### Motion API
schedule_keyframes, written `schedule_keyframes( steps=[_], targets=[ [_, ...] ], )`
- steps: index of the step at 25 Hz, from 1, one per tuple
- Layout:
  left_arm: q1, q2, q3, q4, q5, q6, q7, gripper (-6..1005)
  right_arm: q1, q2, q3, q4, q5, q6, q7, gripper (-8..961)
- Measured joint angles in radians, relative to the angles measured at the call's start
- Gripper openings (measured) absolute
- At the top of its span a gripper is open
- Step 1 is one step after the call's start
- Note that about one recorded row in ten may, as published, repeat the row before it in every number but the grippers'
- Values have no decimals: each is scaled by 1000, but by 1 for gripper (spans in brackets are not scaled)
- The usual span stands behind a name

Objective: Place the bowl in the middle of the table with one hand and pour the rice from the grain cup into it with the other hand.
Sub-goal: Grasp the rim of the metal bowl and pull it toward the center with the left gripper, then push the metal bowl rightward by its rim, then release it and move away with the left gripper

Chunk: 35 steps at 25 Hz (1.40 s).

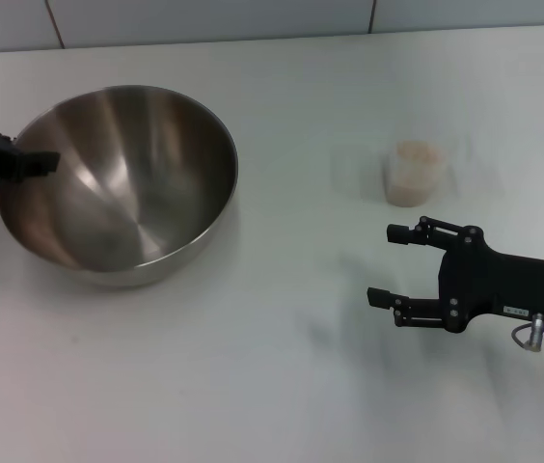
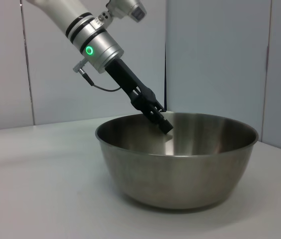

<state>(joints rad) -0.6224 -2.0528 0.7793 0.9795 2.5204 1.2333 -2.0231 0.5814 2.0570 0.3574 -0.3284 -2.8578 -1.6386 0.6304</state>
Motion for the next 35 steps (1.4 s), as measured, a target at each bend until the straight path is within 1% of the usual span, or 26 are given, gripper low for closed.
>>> schedule_keyframes(
  steps=[9, 17, 24, 29, 35],
  targets=[
    [-15, -4, 0, 5, 14, 20, -19, 230, 0, 0, 0, -1, 0, -3, 0, 831],
    [-27, 1, -1, 10, 16, 46, -40, 63, -2, 1, 0, -1, 0, -3, 0, 831],
    [-48, 5, -21, 29, 1, 76, -81, 55, -3, 2, 0, 0, 0, -1, 0, 831],
    [-93, -1, -46, 47, 0, 89, -120, 43, -3, 2, 0, 0, 0, 1, 0, 831],
    [-154, -9, -40, 47, -3, 92, -150, 39, -4, 2, 0, -3, 0, 0, 0, 831]
  ],
)
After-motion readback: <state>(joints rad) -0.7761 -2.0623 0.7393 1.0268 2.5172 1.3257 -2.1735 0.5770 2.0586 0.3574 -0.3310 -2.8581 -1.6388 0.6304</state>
